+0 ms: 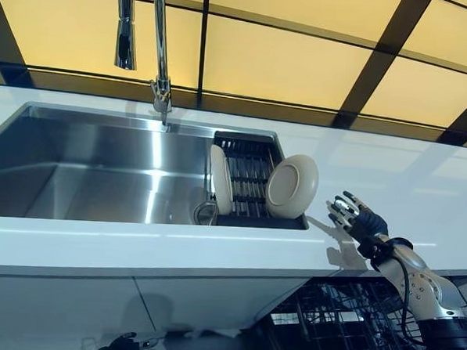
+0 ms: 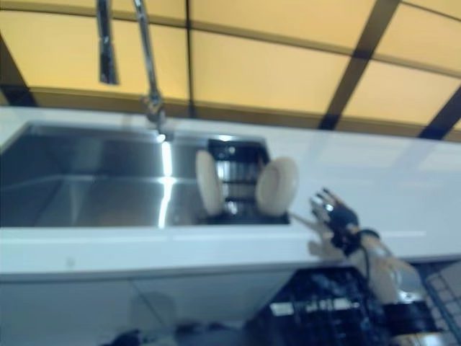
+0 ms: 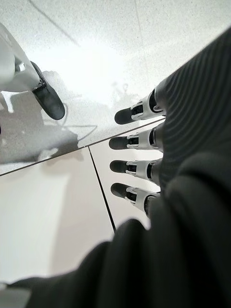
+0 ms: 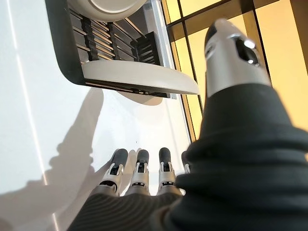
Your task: Take plates into dishwasher
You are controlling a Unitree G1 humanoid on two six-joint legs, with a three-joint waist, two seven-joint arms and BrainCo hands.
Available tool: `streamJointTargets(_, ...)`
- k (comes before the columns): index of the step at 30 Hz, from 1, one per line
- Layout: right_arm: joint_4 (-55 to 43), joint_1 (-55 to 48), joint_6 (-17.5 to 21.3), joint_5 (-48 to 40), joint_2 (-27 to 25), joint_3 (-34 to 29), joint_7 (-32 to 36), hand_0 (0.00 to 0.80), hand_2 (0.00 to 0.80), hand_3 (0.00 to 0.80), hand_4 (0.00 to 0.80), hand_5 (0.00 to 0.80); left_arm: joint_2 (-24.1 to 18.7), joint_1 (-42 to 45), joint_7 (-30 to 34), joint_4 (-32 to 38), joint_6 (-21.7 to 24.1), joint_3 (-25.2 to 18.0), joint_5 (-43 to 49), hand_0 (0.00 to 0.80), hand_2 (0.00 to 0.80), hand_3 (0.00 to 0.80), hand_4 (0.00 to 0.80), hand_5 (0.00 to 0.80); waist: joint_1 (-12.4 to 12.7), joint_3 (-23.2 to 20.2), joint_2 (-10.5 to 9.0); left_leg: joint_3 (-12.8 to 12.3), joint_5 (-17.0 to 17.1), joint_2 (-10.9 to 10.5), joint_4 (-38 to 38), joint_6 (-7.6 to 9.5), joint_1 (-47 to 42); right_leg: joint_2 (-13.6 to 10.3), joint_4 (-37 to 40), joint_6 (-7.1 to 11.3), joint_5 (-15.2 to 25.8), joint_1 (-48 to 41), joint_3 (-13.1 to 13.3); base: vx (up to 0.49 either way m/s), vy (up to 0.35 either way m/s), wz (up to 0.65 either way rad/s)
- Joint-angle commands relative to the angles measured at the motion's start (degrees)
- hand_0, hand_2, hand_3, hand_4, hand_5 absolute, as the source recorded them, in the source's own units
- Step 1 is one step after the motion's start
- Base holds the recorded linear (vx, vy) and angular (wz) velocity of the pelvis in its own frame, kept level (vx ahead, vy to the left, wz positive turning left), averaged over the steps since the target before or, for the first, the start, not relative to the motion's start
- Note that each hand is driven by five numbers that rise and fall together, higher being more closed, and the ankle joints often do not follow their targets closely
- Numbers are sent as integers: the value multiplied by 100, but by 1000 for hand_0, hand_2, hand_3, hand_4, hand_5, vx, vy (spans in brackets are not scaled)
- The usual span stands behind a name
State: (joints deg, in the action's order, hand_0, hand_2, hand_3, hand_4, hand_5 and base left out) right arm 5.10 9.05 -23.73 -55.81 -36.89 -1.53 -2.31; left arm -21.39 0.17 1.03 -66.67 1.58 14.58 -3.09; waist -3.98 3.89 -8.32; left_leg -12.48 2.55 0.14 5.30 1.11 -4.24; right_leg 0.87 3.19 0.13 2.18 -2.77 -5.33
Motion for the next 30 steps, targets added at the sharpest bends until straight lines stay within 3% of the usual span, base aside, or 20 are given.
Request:
streamJointTargets(1, -29, 293, 146, -68, -223, -154, 13, 0, 0, 0, 0, 0, -29, -223, -52, -204, 81, 35, 83, 0, 0, 0, 0, 0, 15, 44, 248, 43, -753, -156, -30, 481, -104, -89, -590, 398, -250, 159, -159, 0, 0, 0)
streamJointTargets(9, -101, 480, 68, -12, -130, 23, -272, 0, 0, 0, 0, 0, -35, -267, -38, -178, 23, 98, 93, 0, 0, 0, 0, 0, 40, 93, 243, 67, -763, -163, -30, 513, -90, -112, -690, 449, -205, 233, -157, -7, 22, -3)
streamJointTargets(30, -247, 1111, 333, 204, 213, 432, -1353, 0, 0, 0, 0, 0, 14, -442, 50, -146, -107, 435, 282, 0, 0, 0, 0, 0, 53, 248, 293, 53, -791, -196, -30, 635, -136, -171, -896, 549, -117, 387, -19, 0, 38, -3)
